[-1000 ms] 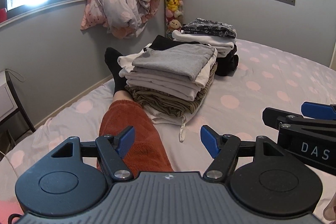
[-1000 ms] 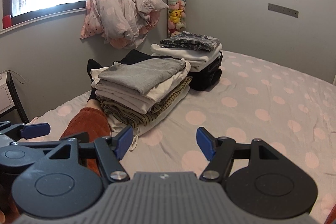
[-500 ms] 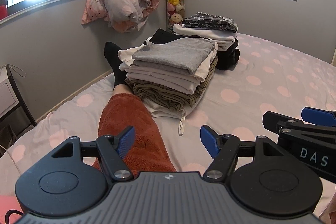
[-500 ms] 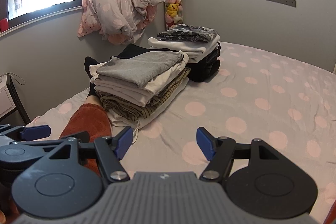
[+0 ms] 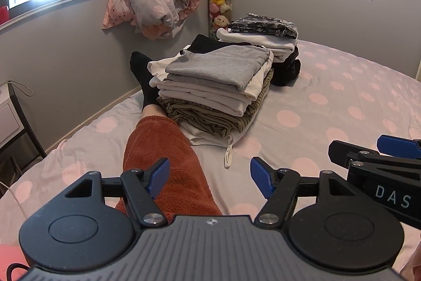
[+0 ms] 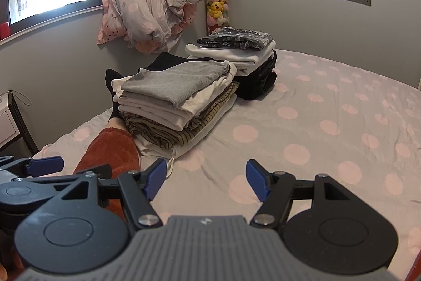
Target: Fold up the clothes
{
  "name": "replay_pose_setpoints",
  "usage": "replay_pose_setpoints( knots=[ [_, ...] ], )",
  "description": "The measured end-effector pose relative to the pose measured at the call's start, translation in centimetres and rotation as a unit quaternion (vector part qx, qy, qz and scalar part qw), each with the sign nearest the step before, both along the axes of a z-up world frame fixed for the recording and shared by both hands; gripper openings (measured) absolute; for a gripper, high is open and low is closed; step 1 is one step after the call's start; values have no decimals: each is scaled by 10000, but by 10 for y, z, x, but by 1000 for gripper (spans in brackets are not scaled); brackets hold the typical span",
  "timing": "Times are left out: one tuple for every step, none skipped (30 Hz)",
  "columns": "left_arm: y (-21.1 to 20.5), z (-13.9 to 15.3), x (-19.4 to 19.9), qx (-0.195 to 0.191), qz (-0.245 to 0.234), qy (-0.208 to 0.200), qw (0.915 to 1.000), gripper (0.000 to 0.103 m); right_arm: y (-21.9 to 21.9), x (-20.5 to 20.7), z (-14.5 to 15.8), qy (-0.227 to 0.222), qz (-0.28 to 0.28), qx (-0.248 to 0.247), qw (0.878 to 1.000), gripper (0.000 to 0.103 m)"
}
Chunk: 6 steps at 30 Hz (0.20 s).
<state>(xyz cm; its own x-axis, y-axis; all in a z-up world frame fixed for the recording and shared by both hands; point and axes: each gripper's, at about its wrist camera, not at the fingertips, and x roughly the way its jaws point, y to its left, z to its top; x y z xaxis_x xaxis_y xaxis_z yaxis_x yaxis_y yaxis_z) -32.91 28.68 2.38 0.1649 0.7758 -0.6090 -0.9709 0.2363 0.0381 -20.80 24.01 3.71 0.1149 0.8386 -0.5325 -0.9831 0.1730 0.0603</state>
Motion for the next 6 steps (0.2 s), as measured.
replay_pose_setpoints(
  knots=[
    [0,0,0,-2,-1,0,10000,79,0,0,0,7,0,-3,10000,70],
    [0,0,0,-4,-4,1,10000,78,0,0,0,14,0,-5,10000,70],
    [0,0,0,3,-16,4,10000,77,0,0,0,21,0,-10,10000,70],
    [0,0,1,19,-29,12,10000,76,0,0,0,29,1,-15,10000,70],
    [-1,-1,1,31,-34,20,10000,76,0,0,0,31,4,-17,10000,70],
    [0,-1,1,33,-33,20,10000,76,0,0,0,32,9,-18,10000,70]
  ],
)
